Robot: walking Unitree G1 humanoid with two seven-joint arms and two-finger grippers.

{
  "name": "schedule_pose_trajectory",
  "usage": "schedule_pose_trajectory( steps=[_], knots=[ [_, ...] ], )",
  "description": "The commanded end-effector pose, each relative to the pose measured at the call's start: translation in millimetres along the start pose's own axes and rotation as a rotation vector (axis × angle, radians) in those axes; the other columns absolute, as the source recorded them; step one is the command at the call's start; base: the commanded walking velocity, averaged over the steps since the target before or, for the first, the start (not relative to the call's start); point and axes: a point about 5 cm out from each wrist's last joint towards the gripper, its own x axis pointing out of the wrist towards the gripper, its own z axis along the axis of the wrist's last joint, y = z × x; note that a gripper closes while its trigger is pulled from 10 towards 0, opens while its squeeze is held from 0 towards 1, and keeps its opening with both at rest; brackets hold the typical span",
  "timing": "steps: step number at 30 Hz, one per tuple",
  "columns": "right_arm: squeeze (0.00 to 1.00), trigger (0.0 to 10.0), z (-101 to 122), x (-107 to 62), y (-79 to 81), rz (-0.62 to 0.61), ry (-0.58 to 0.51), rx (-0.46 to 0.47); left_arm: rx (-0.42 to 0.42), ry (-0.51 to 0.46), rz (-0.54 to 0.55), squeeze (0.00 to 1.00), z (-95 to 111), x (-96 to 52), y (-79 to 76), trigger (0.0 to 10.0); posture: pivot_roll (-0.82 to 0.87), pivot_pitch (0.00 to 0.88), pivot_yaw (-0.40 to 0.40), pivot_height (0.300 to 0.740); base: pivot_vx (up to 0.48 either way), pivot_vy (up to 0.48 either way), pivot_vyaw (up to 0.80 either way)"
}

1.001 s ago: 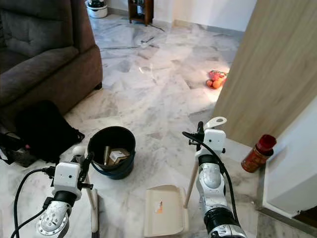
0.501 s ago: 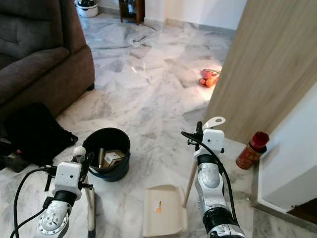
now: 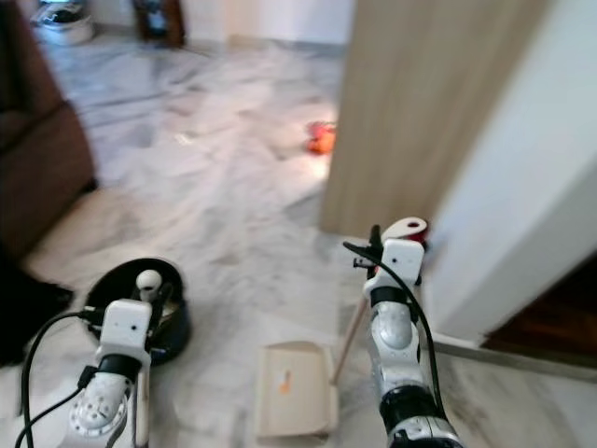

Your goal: Sweep floor

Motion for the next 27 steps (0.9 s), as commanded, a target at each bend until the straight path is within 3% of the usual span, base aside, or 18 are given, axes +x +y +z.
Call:
schedule_pose_trajectory(
  steps=[1,11,27],
  knots=[
    [0.00,10.0,4.0,2.3,4.5,0.013,-0.016,0.004,0.000,-0.029,0.004,0.00,5.3,1.7,1.5,10.0,0.17,0.061,-0.006,0.740,0.000,0.000,-0.80],
    [0.00,10.0,5.4,3.4,3.5,0.010,-0.021,0.001,0.002,-0.031,0.008,0.00,5.7,1.8,1.3,10.0,0.16,0.069,-0.006,0.740,0.000,-0.133,-0.80],
    [0.00,10.0,7.9,5.1,-2.6,-0.002,-0.029,-0.005,0.007,-0.038,0.016,0.00,7.1,9.4,5.4,10.0,0.13,0.070,-0.018,0.740,0.000,0.000,-0.79]
  ],
)
